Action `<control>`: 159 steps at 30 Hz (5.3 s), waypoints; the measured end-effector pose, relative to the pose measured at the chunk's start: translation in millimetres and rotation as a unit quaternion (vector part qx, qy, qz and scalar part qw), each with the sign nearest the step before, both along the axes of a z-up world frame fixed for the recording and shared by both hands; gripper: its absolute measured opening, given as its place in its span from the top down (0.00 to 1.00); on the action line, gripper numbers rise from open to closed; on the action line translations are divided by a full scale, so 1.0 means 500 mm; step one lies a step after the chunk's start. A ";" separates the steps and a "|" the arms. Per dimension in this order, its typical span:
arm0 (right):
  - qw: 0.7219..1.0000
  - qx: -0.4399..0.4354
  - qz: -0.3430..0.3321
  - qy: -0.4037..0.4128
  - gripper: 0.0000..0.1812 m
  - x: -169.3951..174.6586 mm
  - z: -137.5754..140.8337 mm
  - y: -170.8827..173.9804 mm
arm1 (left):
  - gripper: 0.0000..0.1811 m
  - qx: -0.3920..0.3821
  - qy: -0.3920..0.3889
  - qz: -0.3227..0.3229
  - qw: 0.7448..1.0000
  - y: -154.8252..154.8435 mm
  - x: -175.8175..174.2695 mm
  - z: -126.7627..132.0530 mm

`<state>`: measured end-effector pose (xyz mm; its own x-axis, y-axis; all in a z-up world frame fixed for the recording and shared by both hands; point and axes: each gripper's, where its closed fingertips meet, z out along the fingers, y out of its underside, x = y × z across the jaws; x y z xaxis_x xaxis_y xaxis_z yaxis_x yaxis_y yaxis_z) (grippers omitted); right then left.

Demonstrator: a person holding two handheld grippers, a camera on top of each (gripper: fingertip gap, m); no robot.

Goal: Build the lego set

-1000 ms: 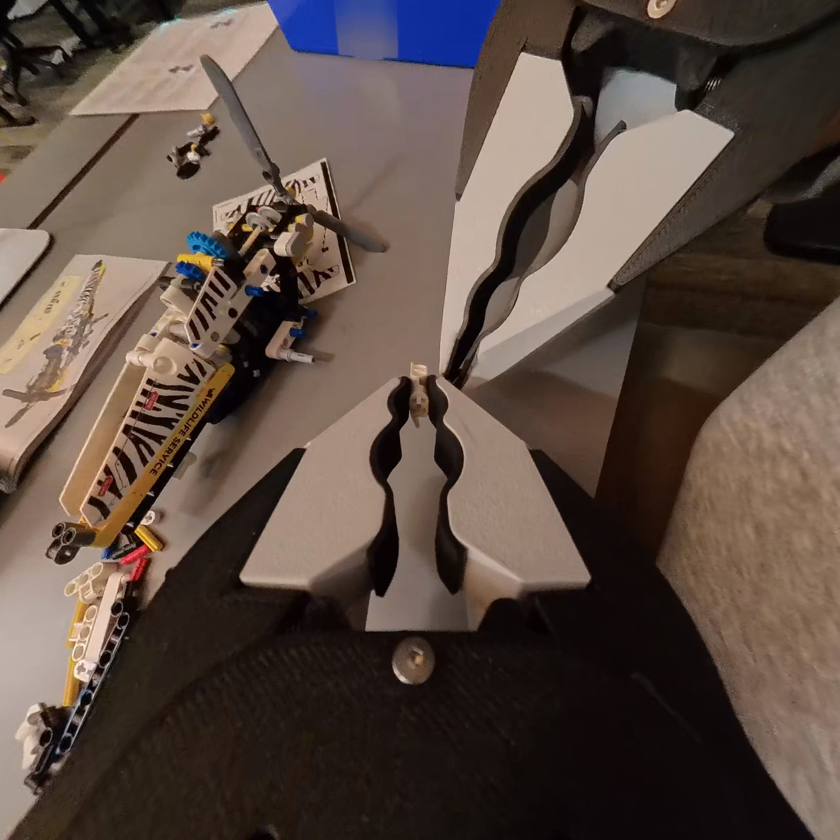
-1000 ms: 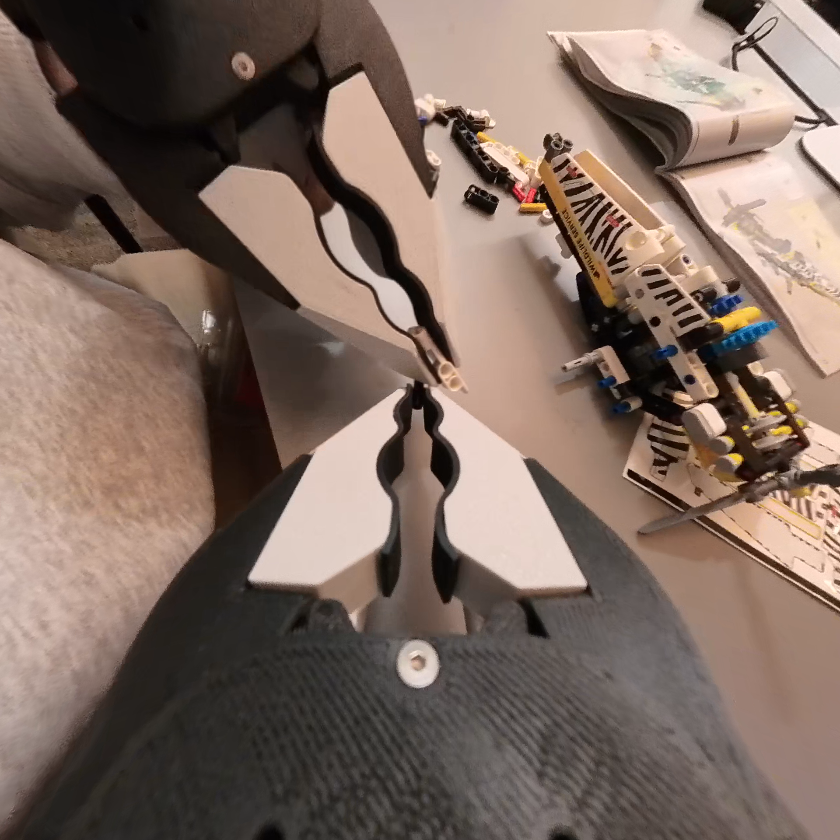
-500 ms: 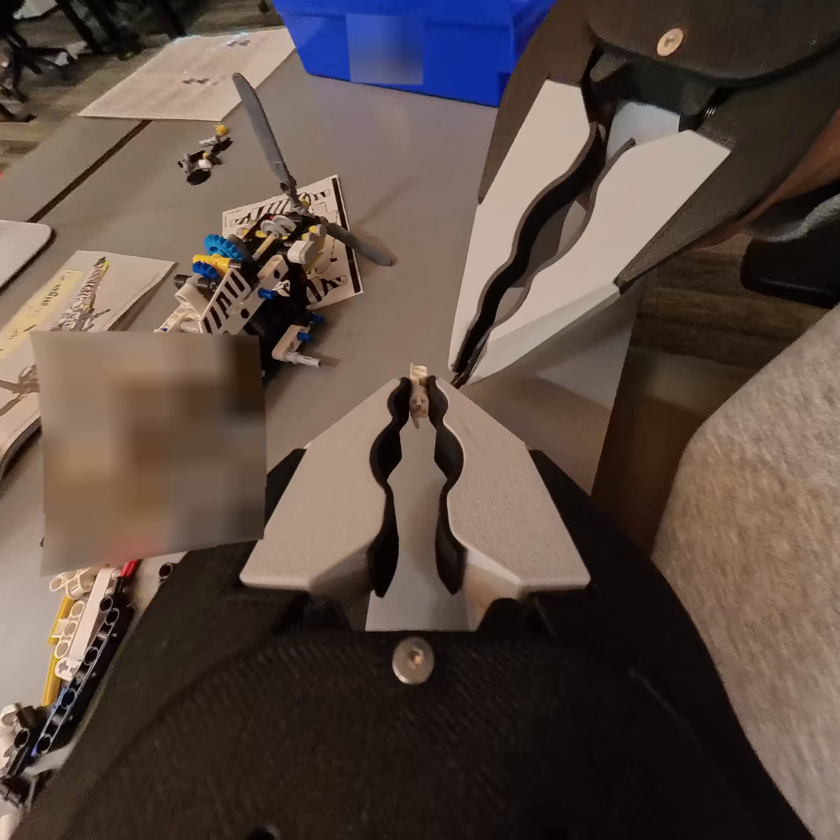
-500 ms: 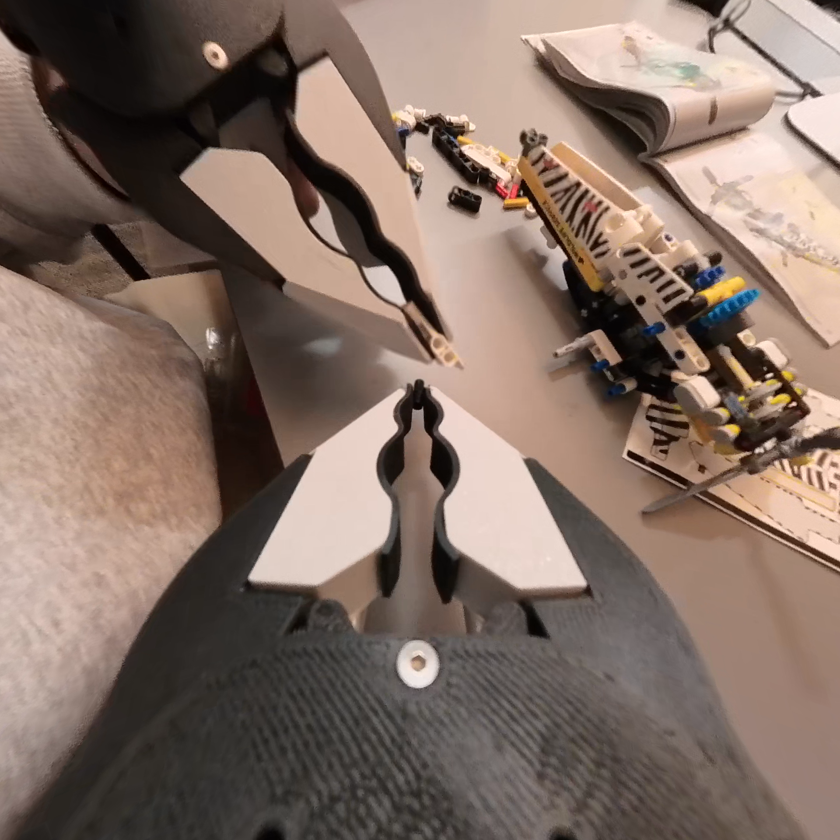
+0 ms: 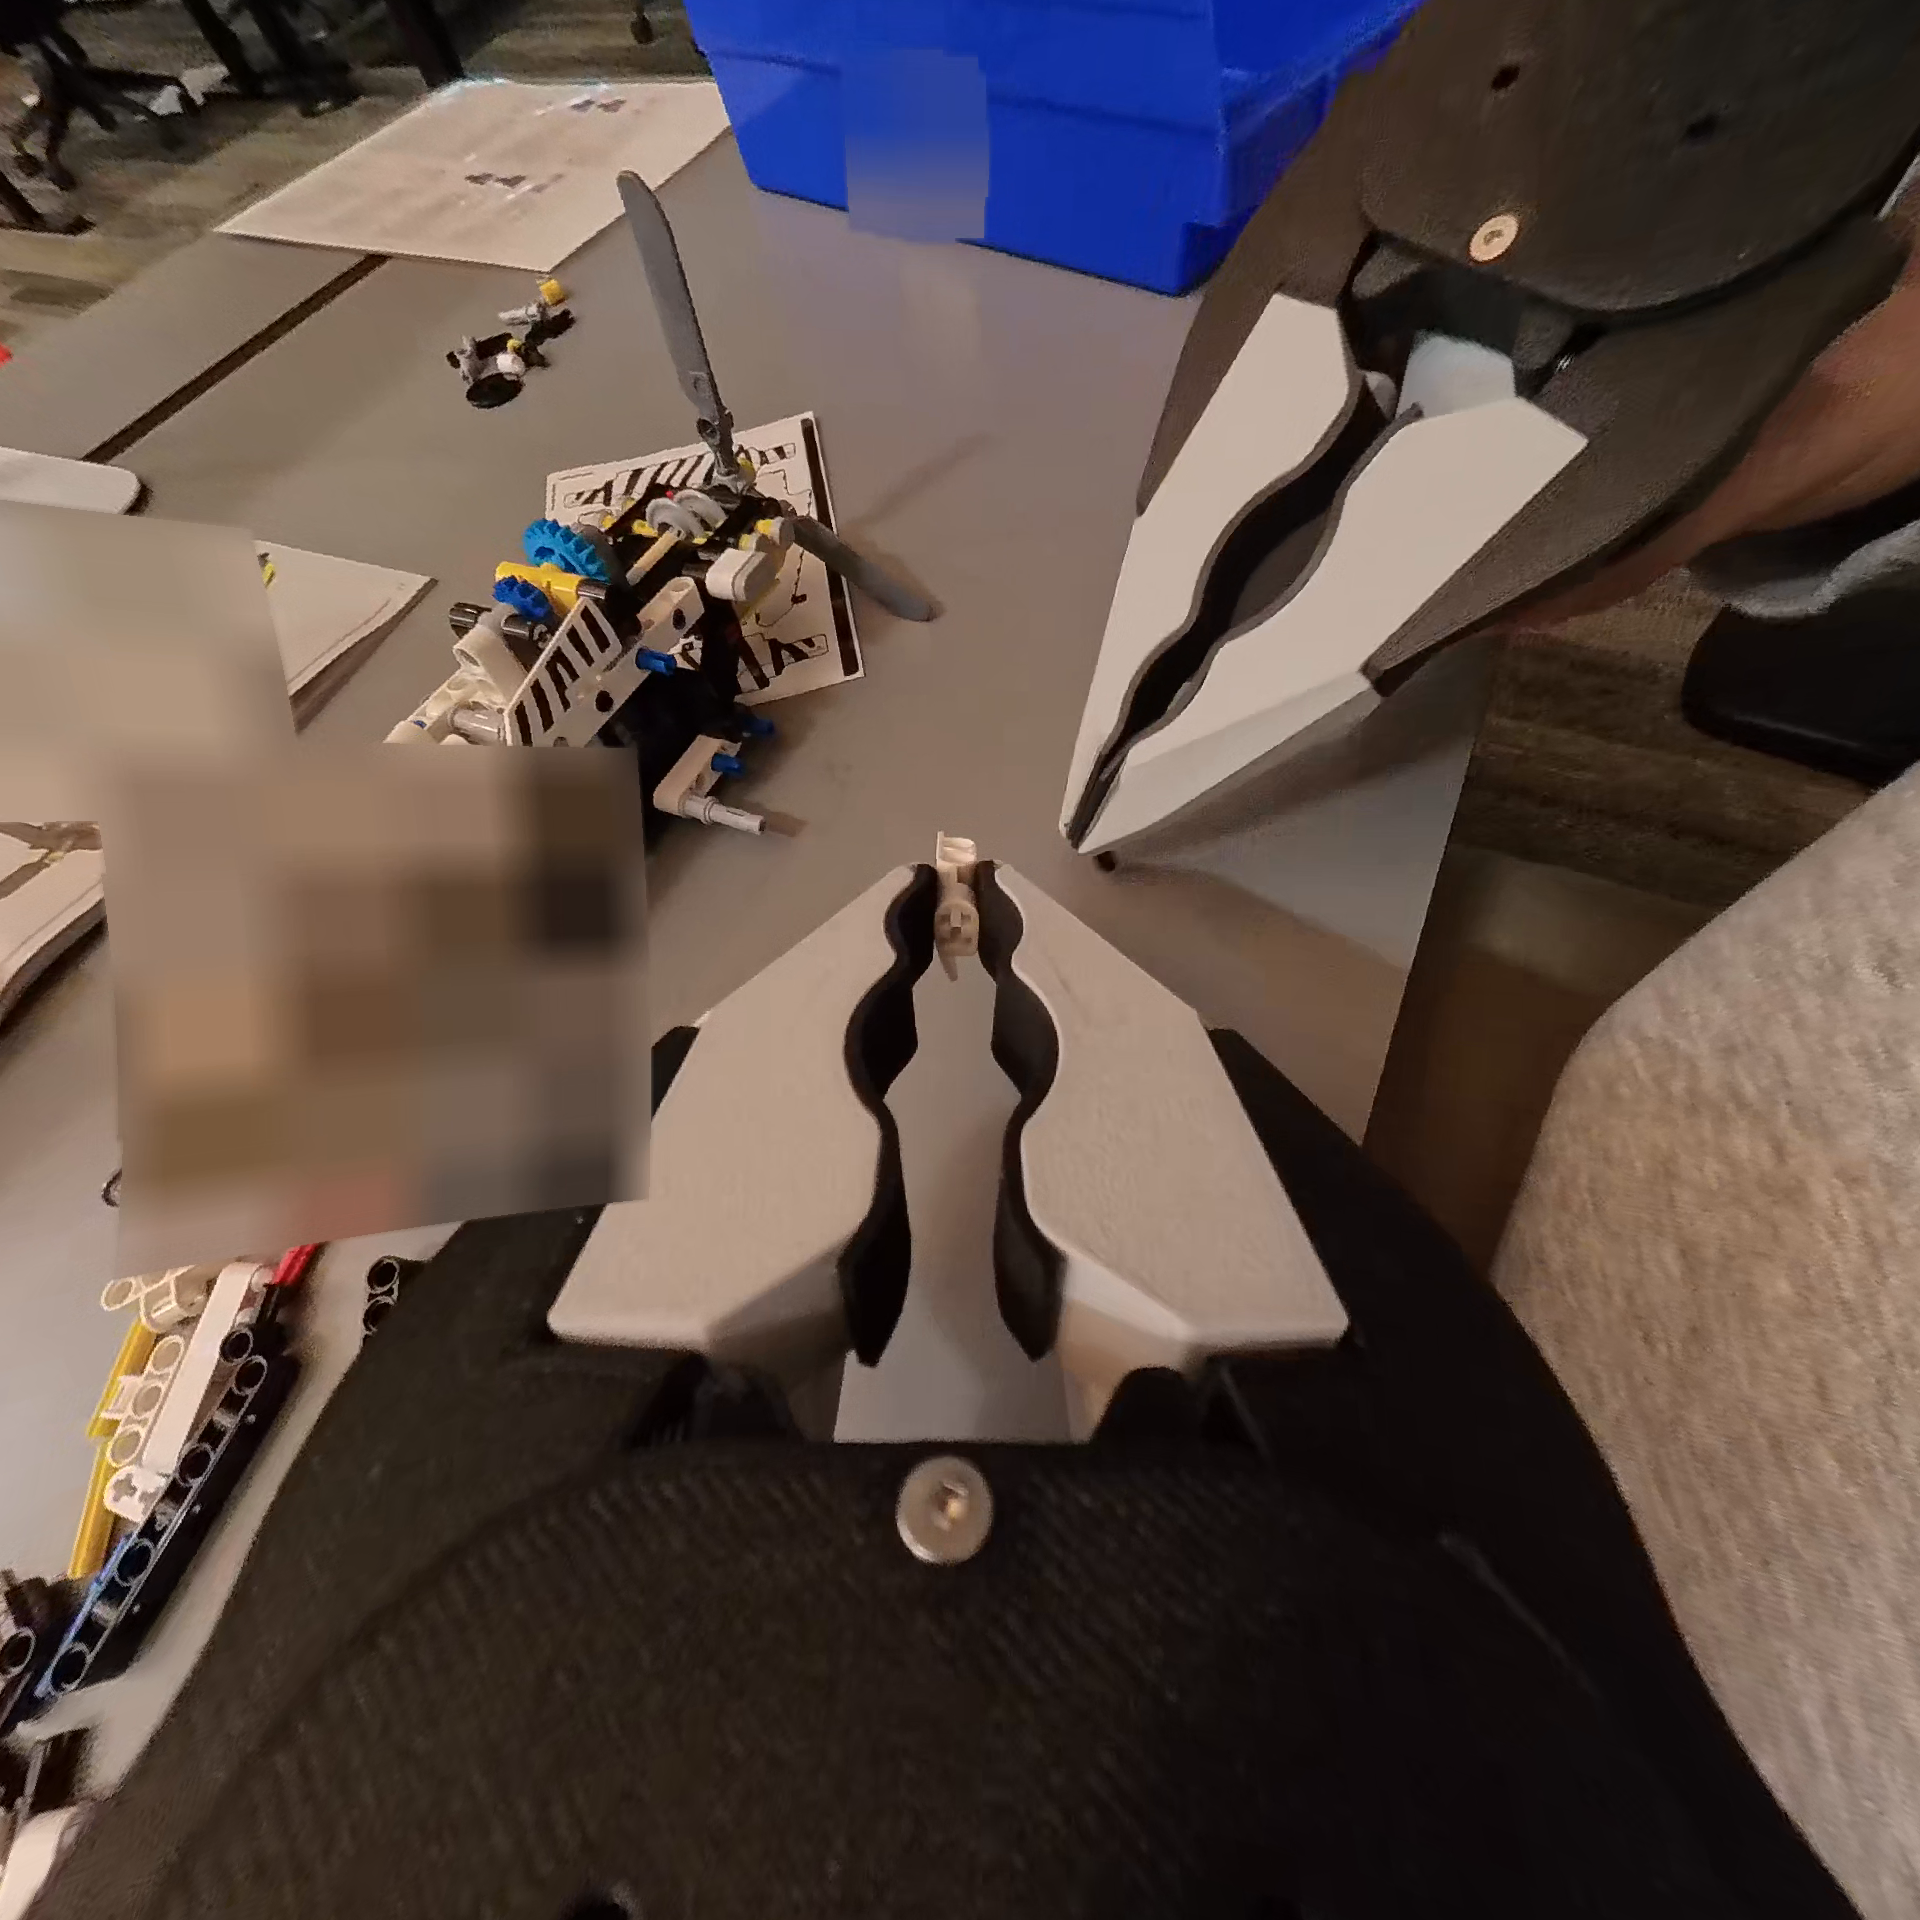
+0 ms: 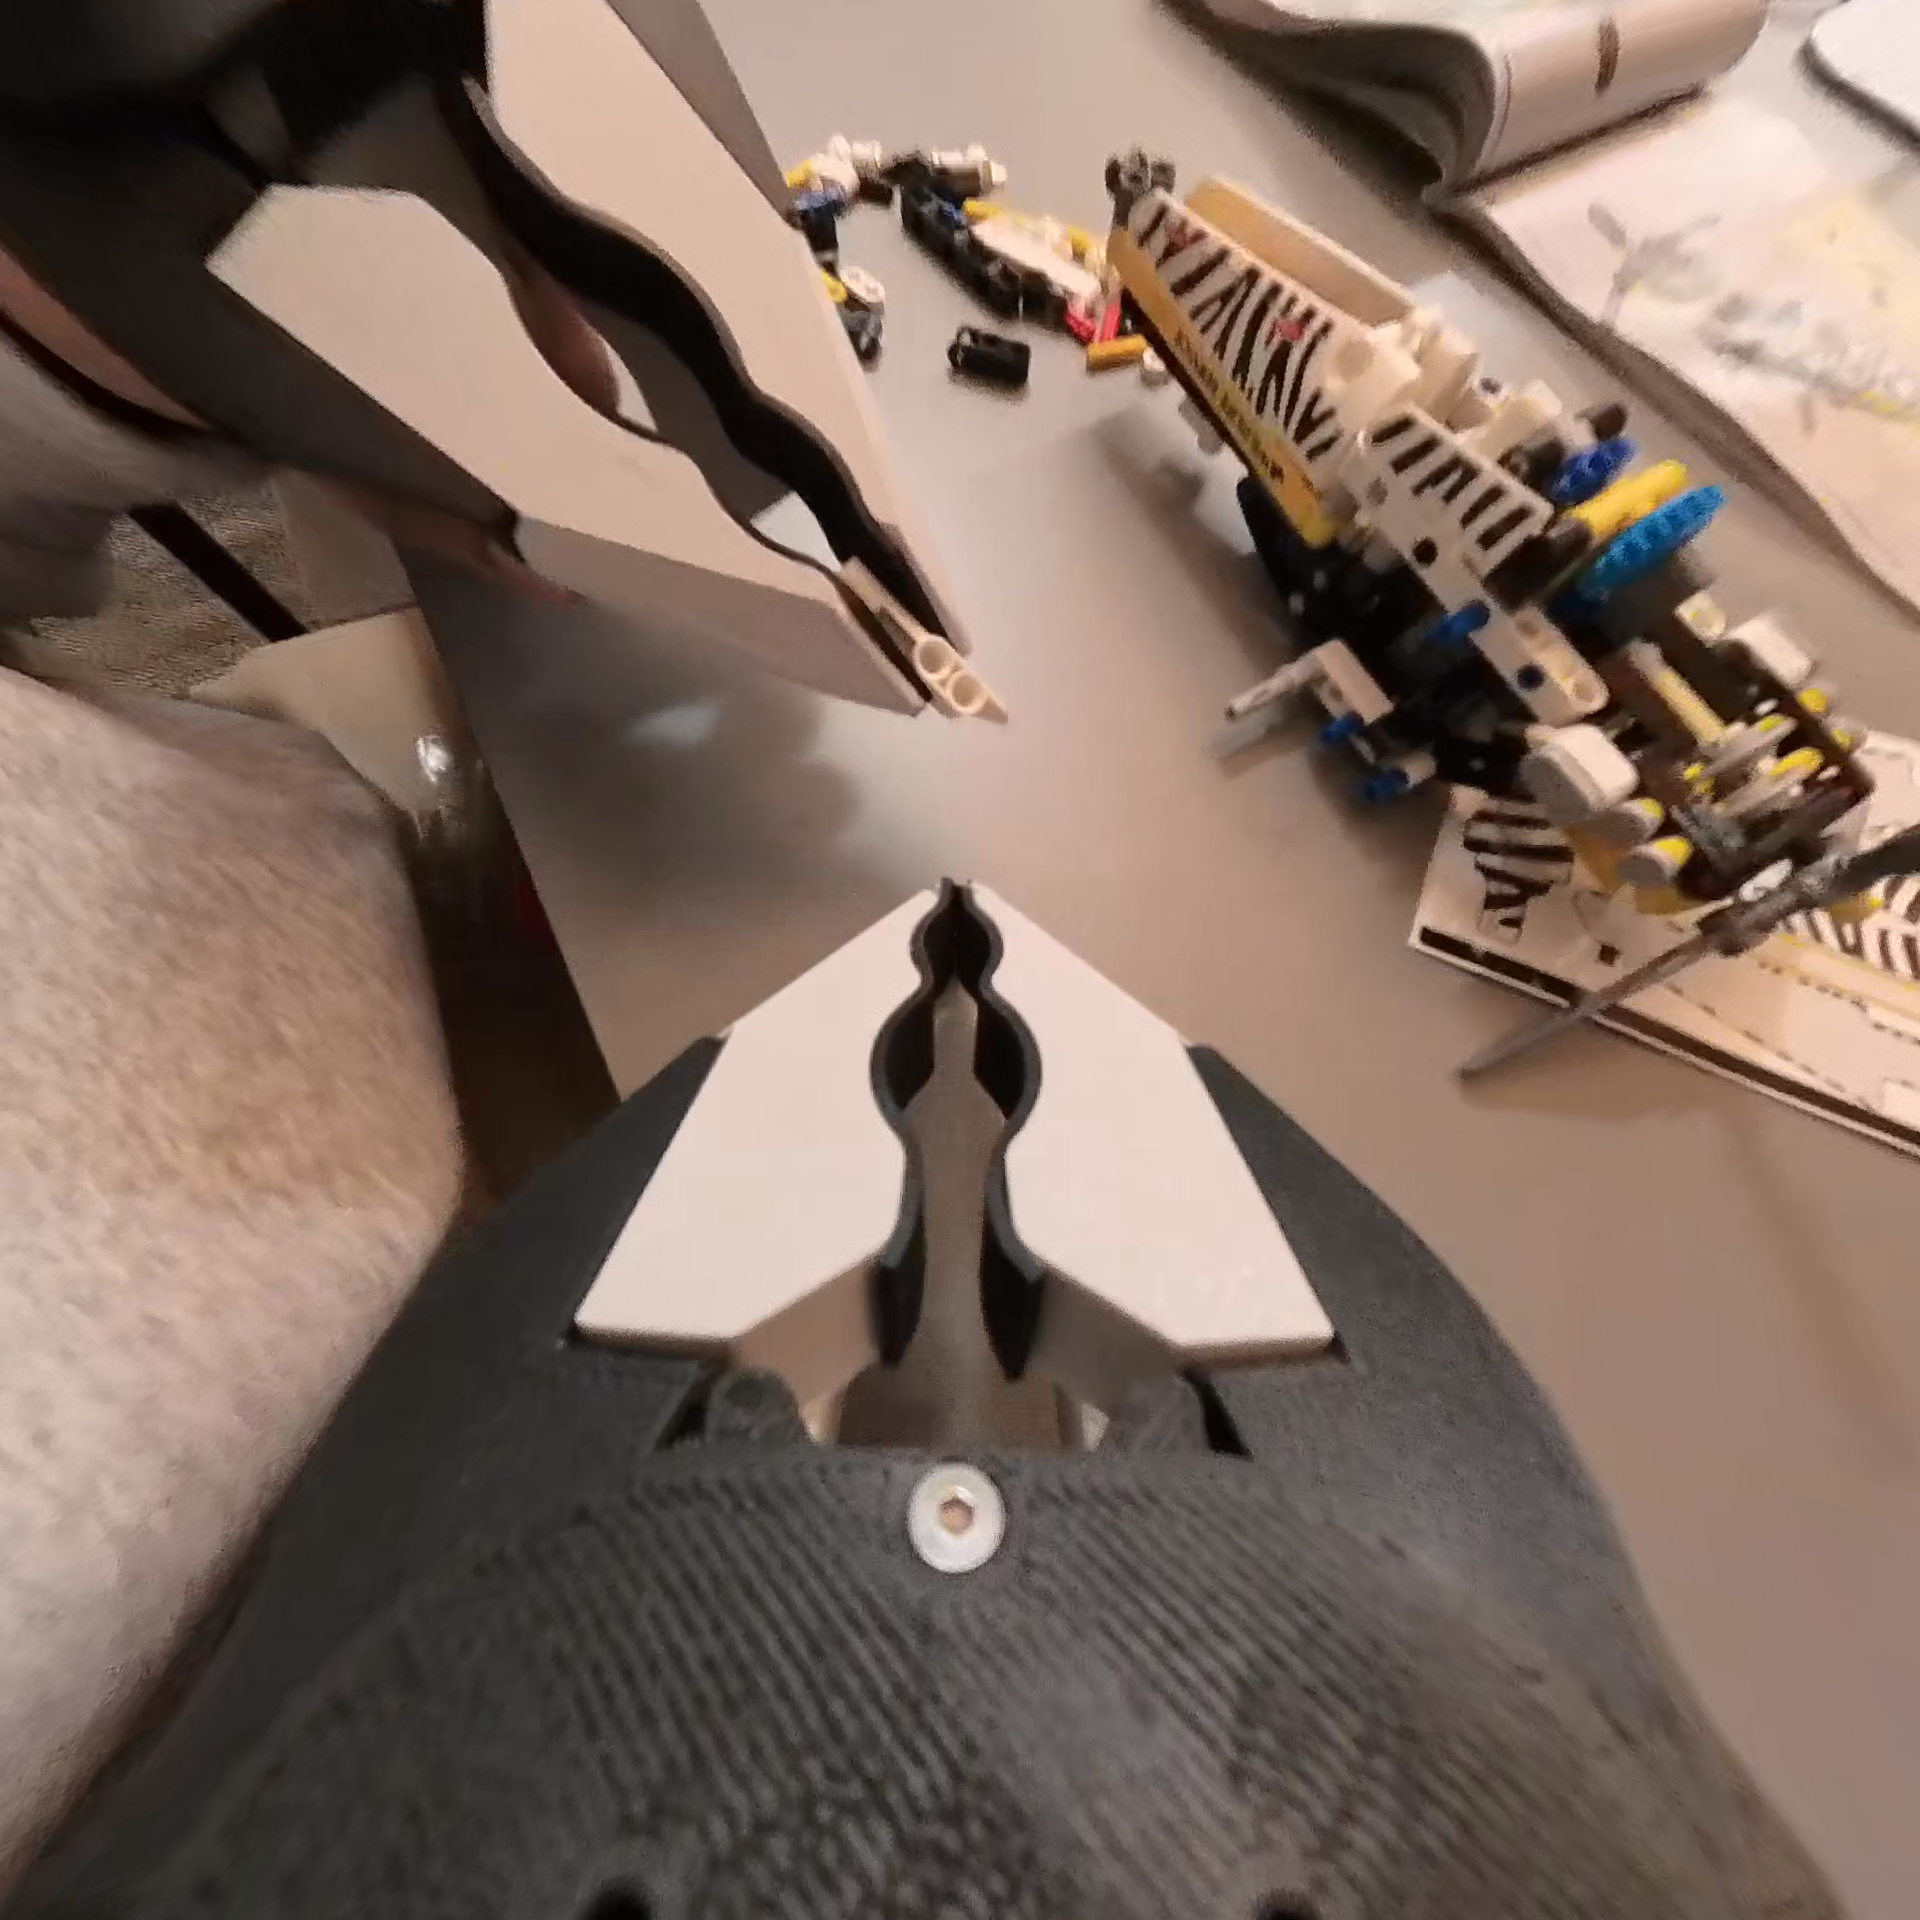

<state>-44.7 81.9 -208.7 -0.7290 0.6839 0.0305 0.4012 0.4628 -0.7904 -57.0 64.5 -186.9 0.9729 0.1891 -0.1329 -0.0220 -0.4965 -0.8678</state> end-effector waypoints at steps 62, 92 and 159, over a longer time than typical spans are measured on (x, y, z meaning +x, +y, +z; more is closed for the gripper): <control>0.994 0.051 -0.090 -0.030 0.91 -0.007 -0.035 0.082 | 0.96 -0.043 0.023 -0.008 0.999 0.006 0.007 -0.026; 0.995 -0.024 -0.033 -0.088 0.93 0.025 -0.015 0.034 | 0.96 -0.043 0.022 -0.005 0.999 0.007 0.005 -0.026; 0.746 0.497 0.315 0.312 0.99 -0.018 -0.010 -0.020 | 0.95 -0.098 -0.130 -0.069 0.984 0.014 0.027 -0.073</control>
<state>-53.8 72.1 -213.8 -0.5284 -0.3739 0.7622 -0.4455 0.8864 0.1260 -43.3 71.6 -223.3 0.9936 0.0490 0.1022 0.1089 -0.6634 -0.7403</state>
